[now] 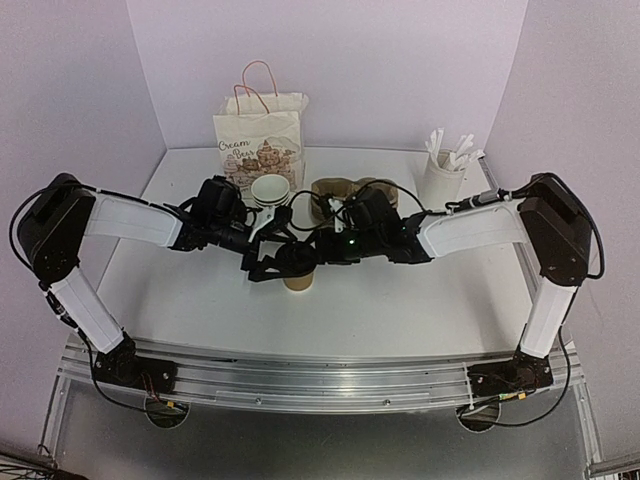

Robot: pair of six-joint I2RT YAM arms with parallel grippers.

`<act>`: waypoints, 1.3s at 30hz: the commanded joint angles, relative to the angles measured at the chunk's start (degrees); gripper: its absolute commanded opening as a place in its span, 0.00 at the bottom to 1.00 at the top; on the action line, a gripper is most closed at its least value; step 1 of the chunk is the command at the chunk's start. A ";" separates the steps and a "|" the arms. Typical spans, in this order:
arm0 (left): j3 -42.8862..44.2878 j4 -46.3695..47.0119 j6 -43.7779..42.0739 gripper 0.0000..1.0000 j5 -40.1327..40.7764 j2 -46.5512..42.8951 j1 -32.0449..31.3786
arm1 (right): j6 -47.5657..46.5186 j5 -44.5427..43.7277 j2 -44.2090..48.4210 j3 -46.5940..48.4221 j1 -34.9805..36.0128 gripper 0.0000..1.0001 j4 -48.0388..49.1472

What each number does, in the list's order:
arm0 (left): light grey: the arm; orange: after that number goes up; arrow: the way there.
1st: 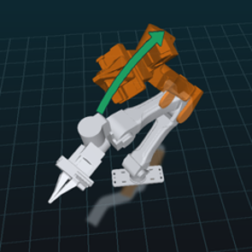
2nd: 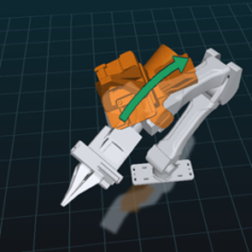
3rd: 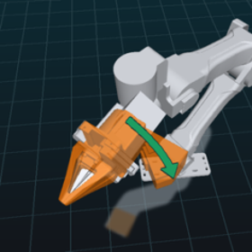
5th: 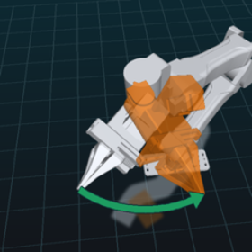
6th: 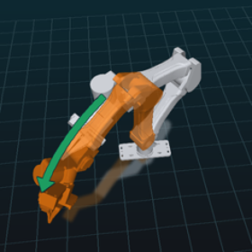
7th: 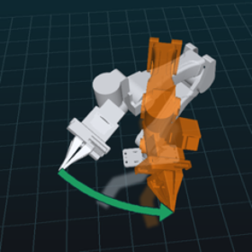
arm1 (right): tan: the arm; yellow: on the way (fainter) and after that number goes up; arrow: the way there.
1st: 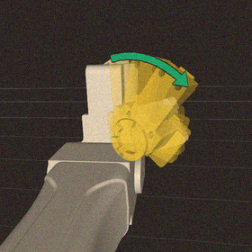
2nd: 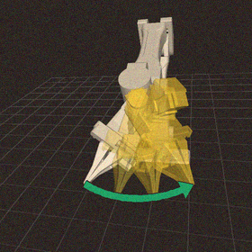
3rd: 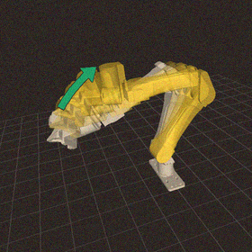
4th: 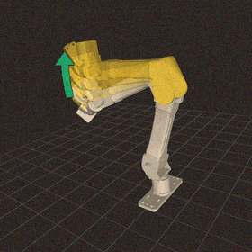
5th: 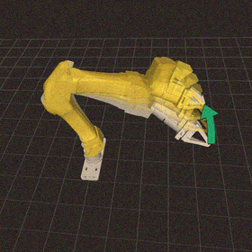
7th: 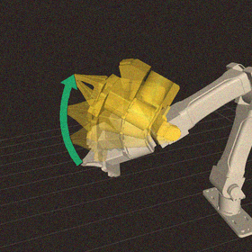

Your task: Pack the takeout coffee

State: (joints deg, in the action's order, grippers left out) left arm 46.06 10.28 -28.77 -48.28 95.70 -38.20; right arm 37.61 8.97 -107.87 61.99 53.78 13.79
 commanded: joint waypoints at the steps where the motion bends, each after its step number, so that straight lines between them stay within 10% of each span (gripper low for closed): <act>1: 1.87 -4.21 0.96 0.96 1.15 -4.46 0.31 | -3.03 0.16 -0.65 4.30 0.15 0.55 -5.10; 19: 7.09 -13.25 1.38 0.95 2.33 -12.76 5.41 | -6.00 -0.38 3.57 10.43 -2.17 0.71 -12.11; 23: 10.13 -16.66 2.80 0.94 2.59 -14.68 5.47 | -6.15 -0.47 5.55 11.27 -3.03 0.93 -12.78; 39: 34.30 -25.56 -1.83 1.00 5.41 -11.67 25.51 | -16.28 -6.66 9.61 18.46 -8.03 0.94 -13.03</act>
State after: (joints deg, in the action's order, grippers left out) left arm 74.05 -15.16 -26.87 -43.05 82.24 -18.98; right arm 25.78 4.36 -99.81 77.53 45.88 0.76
